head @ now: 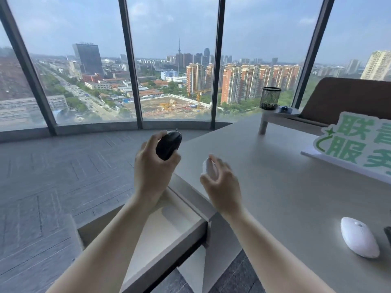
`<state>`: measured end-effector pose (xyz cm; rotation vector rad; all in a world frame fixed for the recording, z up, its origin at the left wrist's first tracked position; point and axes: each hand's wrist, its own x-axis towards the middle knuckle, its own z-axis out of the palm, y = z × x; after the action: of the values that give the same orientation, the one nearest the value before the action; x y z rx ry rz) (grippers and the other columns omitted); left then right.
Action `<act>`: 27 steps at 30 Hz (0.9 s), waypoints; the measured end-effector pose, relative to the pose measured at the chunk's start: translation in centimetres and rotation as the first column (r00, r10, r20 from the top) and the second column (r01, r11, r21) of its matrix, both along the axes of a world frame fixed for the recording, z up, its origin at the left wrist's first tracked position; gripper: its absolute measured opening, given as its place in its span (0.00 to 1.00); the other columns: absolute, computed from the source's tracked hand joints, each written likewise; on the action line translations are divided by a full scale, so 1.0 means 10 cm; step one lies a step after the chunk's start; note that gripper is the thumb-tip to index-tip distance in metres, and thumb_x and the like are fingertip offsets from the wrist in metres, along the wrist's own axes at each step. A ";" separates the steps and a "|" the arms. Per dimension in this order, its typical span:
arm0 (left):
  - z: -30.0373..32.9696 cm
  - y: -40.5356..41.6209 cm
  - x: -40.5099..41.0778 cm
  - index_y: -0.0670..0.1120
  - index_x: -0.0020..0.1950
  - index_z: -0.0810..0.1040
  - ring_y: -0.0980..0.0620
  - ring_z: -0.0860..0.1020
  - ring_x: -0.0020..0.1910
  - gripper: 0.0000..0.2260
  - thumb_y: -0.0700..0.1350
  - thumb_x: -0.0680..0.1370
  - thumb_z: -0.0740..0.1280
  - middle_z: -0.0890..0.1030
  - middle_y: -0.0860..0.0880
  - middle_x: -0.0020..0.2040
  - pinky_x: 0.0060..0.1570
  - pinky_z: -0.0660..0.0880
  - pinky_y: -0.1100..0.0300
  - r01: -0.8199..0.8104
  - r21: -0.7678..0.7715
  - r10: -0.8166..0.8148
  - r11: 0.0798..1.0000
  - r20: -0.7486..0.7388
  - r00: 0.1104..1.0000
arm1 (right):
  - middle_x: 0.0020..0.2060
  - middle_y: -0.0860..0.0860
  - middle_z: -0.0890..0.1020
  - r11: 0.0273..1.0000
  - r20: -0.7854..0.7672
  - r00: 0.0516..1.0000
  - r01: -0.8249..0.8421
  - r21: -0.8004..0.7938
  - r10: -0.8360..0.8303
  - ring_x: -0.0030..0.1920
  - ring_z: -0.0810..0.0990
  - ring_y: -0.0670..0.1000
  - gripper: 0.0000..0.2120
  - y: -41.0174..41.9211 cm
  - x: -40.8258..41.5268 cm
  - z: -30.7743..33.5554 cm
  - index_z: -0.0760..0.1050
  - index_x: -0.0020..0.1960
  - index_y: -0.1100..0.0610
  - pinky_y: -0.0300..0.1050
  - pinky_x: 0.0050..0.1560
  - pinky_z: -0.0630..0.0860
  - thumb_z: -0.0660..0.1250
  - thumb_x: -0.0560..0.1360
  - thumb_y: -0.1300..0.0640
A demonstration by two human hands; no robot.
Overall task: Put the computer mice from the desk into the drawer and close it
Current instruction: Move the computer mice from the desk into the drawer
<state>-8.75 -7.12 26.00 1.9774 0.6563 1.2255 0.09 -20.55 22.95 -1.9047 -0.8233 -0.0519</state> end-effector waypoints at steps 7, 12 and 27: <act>-1.01 0.71 -0.36 0.54 0.63 0.74 0.48 0.76 0.55 0.20 0.49 0.70 0.69 0.80 0.50 0.55 0.54 0.75 0.52 -0.129 -0.092 0.108 0.987 -0.209 0.972 | 0.71 0.51 0.69 0.926 -0.183 0.970 -0.213 -0.312 0.162 0.70 0.65 0.53 0.30 0.89 -0.25 -0.90 0.62 0.74 0.55 0.44 0.67 0.63 0.64 0.74 0.54; -1.94 1.05 -0.41 0.52 0.65 0.74 0.44 0.74 0.58 0.22 0.49 0.71 0.69 0.79 0.46 0.58 0.59 0.72 0.51 -0.221 -0.241 0.097 0.945 -0.437 0.894 | 0.69 0.56 0.67 0.744 -0.224 0.964 -0.256 -0.617 0.146 0.68 0.63 0.60 0.29 1.41 -0.21 -1.61 0.62 0.73 0.57 0.50 0.67 0.63 0.61 0.73 0.55; -2.87 1.09 -0.21 0.51 0.69 0.70 0.39 0.69 0.64 0.23 0.55 0.75 0.64 0.73 0.42 0.65 0.62 0.69 0.50 -0.325 -0.284 -0.055 0.902 -0.823 0.565 | 0.69 0.61 0.63 0.342 -0.151 0.980 -0.188 -0.921 0.132 0.66 0.67 0.63 0.30 1.71 -0.01 -2.17 0.59 0.73 0.54 0.53 0.61 0.72 0.67 0.75 0.50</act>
<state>-10.83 3.79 -2.74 2.0687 1.4251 0.0823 -0.03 -3.48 1.23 -2.8684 -1.1343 0.7791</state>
